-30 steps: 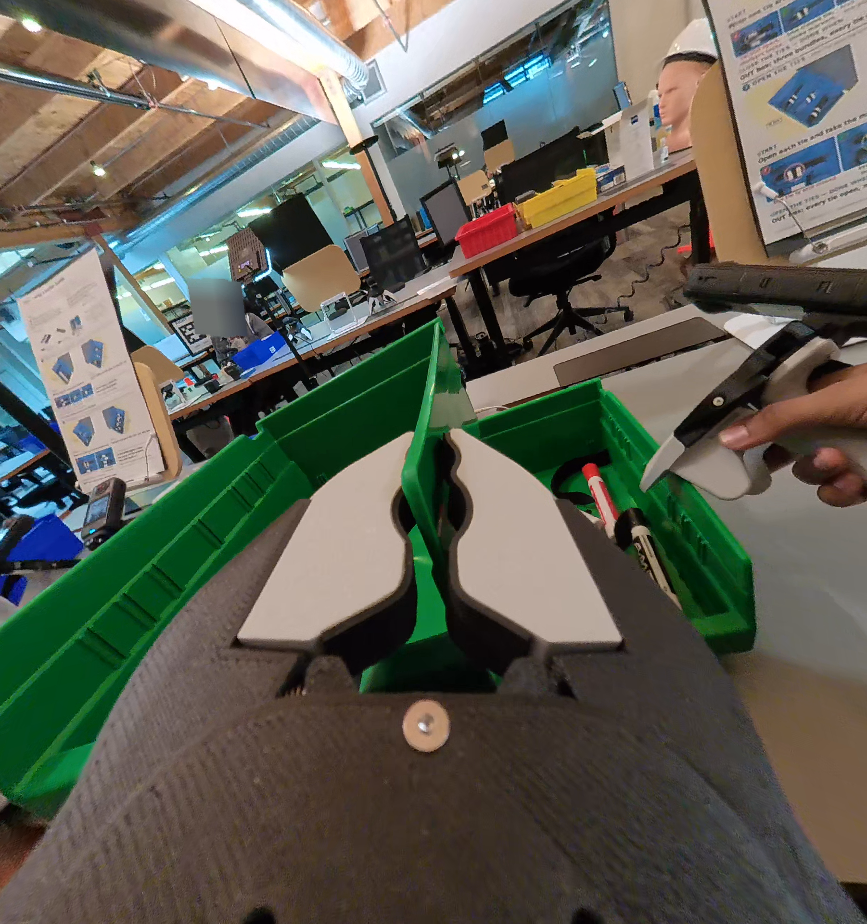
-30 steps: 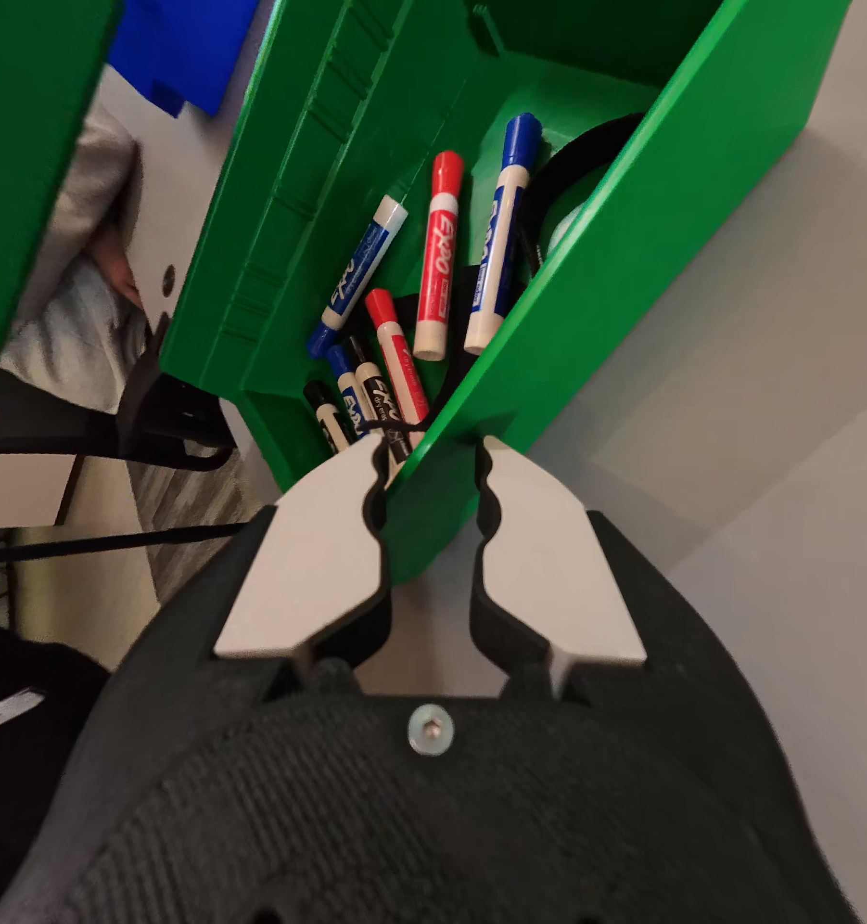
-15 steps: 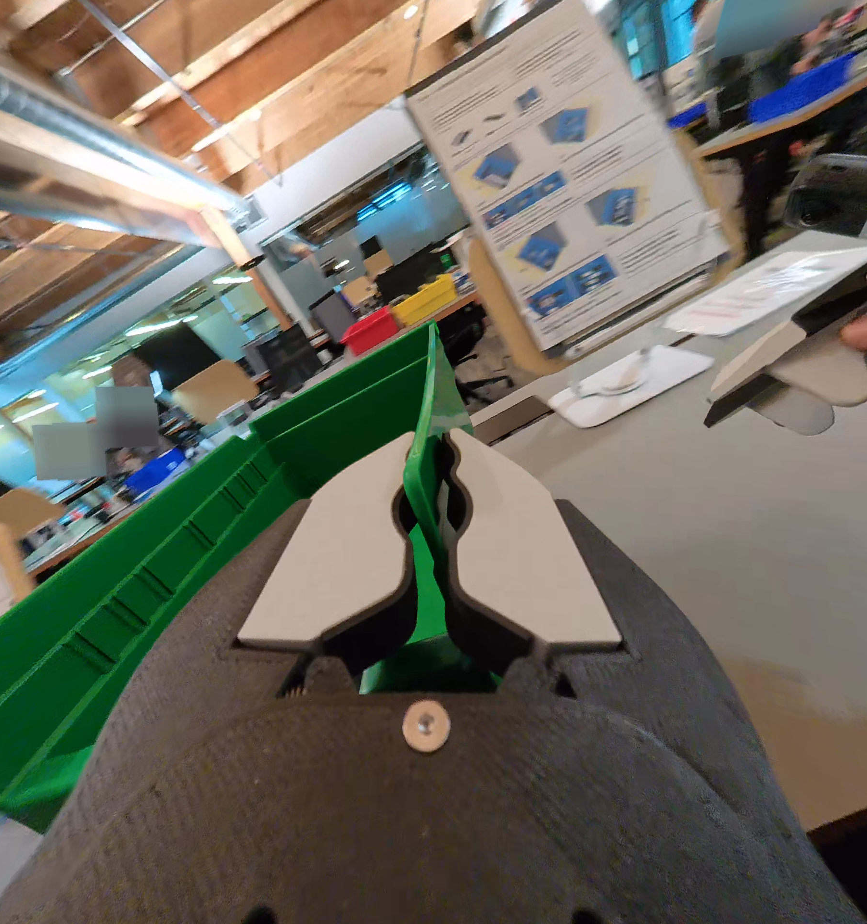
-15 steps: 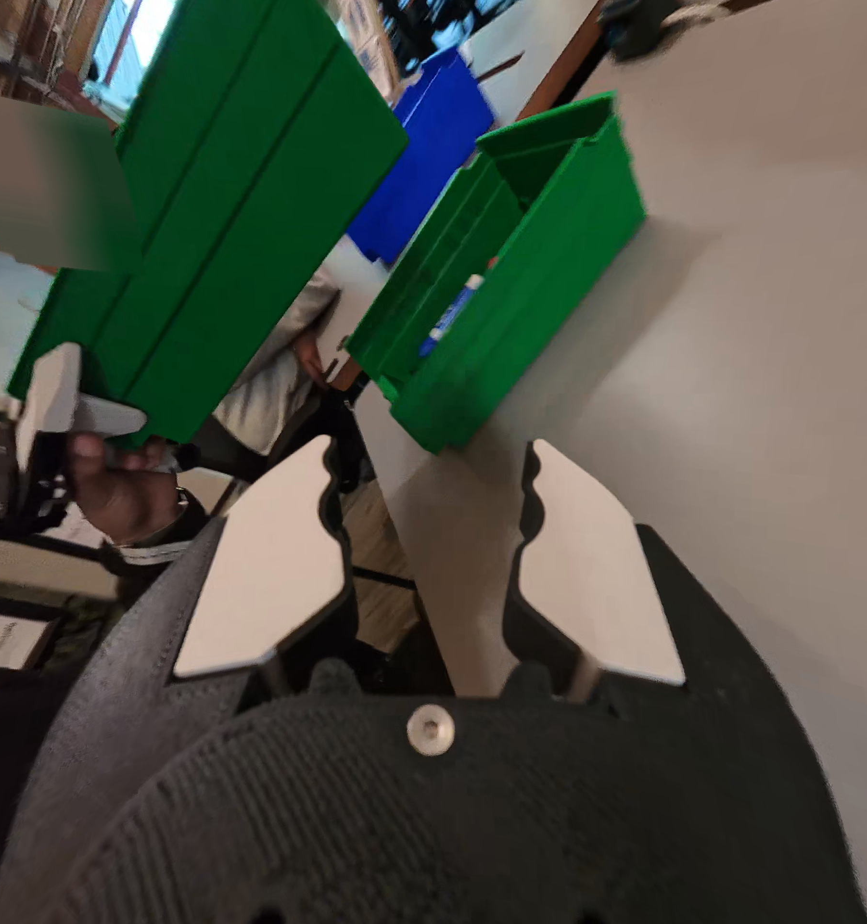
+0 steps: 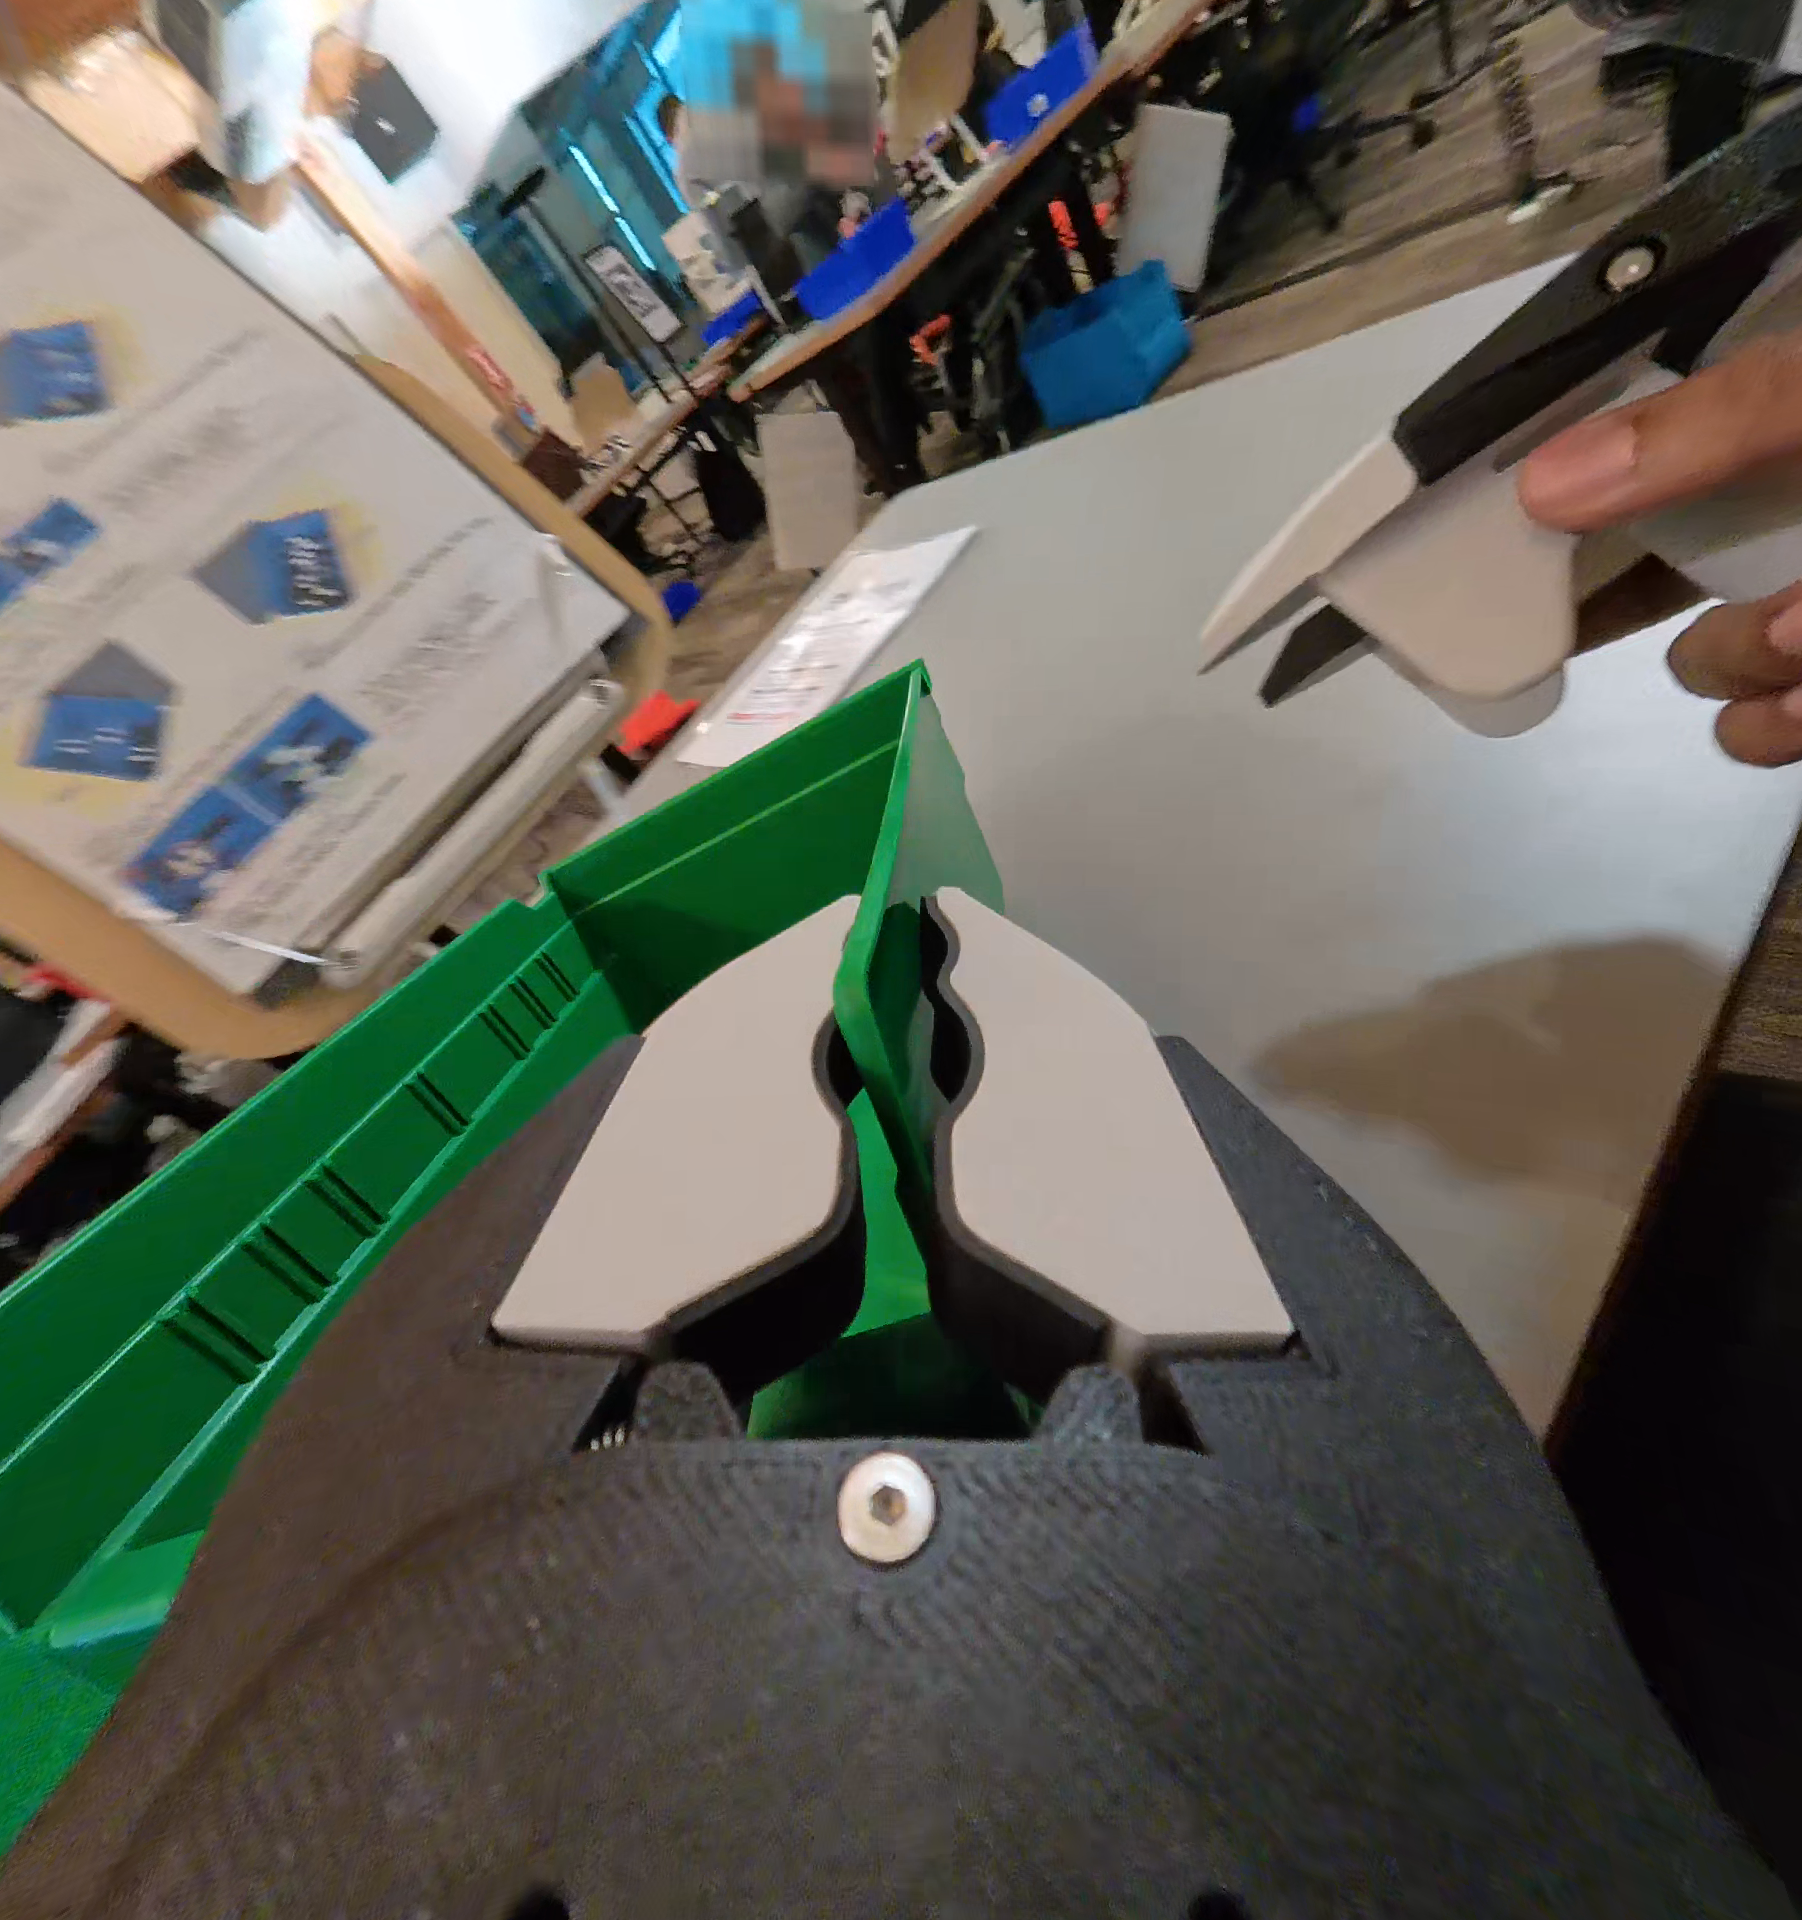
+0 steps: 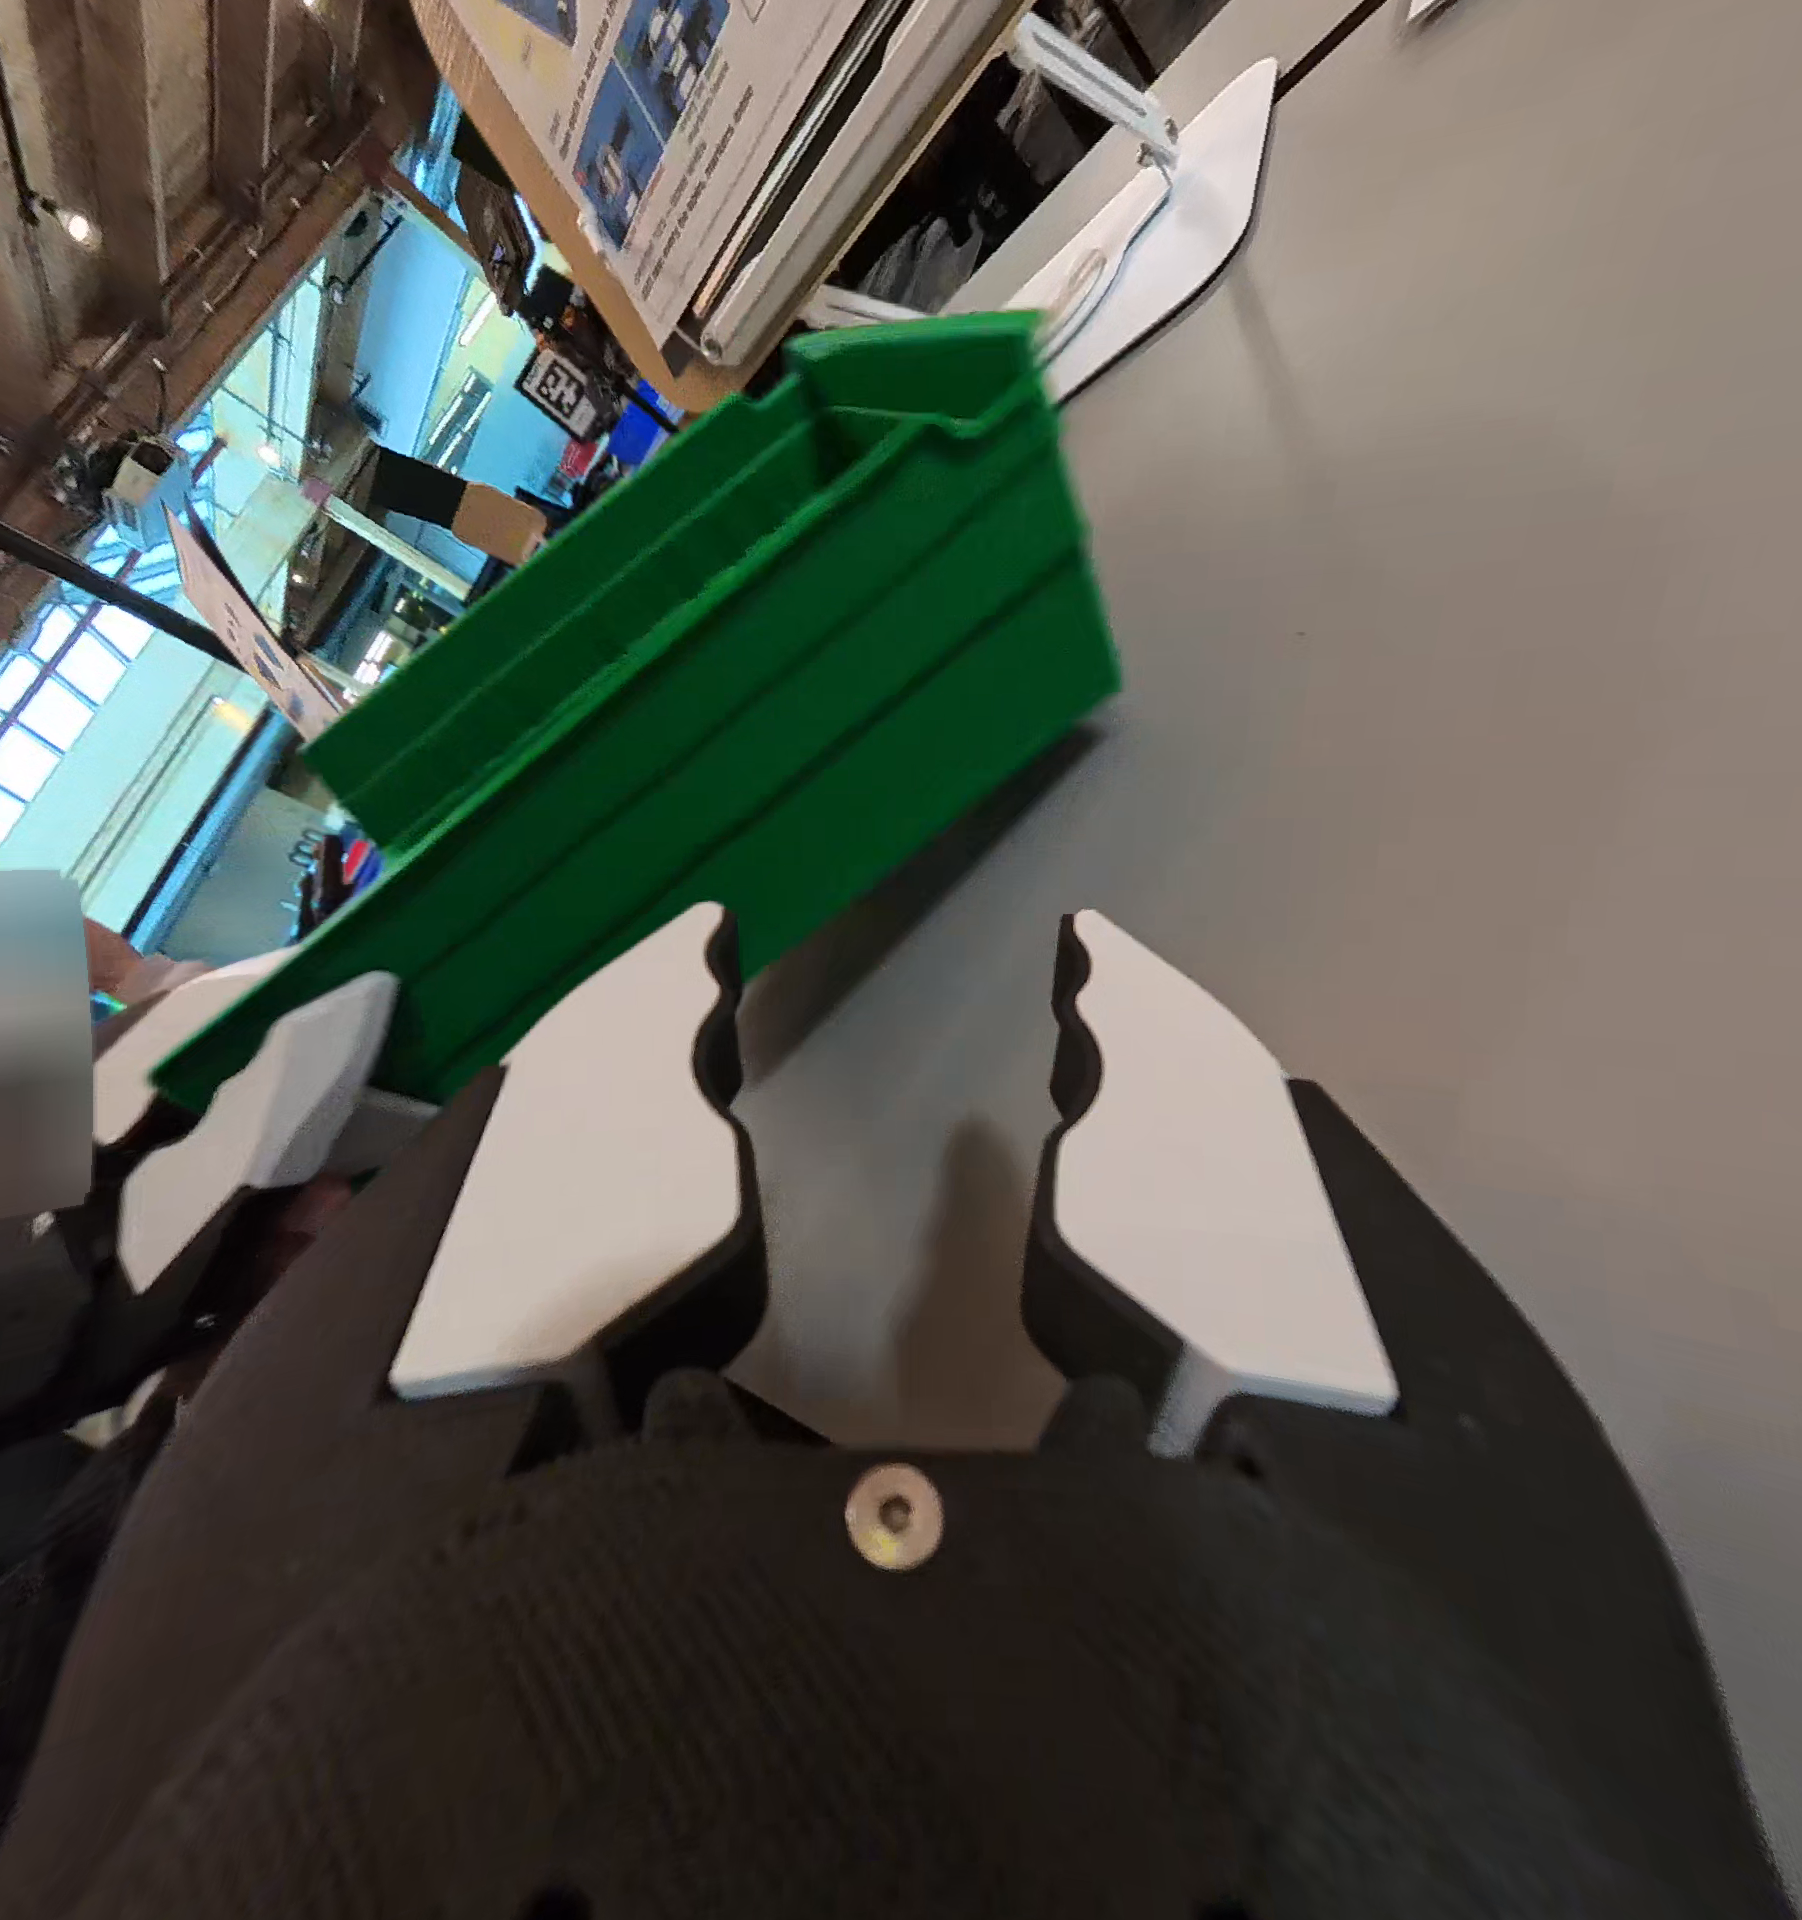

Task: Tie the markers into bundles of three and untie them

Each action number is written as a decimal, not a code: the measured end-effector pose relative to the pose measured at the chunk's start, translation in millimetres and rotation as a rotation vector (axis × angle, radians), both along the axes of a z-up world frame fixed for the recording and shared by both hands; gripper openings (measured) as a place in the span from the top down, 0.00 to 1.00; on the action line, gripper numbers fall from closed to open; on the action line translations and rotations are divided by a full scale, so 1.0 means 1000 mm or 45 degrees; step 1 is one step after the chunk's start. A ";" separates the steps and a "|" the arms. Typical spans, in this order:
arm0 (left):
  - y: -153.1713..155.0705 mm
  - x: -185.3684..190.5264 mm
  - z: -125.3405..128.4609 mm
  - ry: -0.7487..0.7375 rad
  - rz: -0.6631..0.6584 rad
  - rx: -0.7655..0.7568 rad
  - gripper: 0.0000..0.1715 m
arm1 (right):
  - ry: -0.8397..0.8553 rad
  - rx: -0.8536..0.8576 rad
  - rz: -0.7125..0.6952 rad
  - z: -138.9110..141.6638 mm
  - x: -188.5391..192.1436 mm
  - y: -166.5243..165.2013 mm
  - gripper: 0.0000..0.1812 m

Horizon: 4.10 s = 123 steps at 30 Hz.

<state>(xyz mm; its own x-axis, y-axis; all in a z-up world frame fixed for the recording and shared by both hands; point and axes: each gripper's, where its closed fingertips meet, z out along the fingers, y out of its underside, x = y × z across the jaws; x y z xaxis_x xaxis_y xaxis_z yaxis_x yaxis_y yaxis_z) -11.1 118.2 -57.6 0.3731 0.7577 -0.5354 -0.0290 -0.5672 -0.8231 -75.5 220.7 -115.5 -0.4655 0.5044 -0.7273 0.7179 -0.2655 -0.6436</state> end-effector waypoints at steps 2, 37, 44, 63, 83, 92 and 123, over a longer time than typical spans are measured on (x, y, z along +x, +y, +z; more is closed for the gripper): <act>0.017 -0.005 -0.011 -0.023 -0.019 0.067 0.96 | 0.037 0.039 0.021 0.000 0.006 -0.003 0.66; -0.159 0.002 -0.036 -0.031 0.413 0.430 0.65 | 0.473 0.784 -0.204 -0.020 0.025 -0.001 0.60; -0.147 -0.003 -0.044 -0.083 0.373 0.414 0.66 | 0.213 0.637 -0.272 -0.035 -0.053 0.072 0.94; -0.150 -0.032 -0.066 -0.180 0.245 0.503 0.68 | 0.405 0.816 -0.603 -0.031 -0.116 0.257 0.94; -0.162 -0.001 -0.035 -0.208 0.231 0.934 0.69 | 0.830 0.388 -0.768 0.099 -0.089 0.222 0.78; -0.181 0.010 -0.025 -0.156 0.290 0.983 0.72 | 0.827 0.125 -0.038 0.092 -0.032 -0.039 0.87; -0.129 0.027 -0.040 -0.238 -0.013 0.866 0.62 | 0.858 0.013 0.466 0.055 0.050 -0.143 1.00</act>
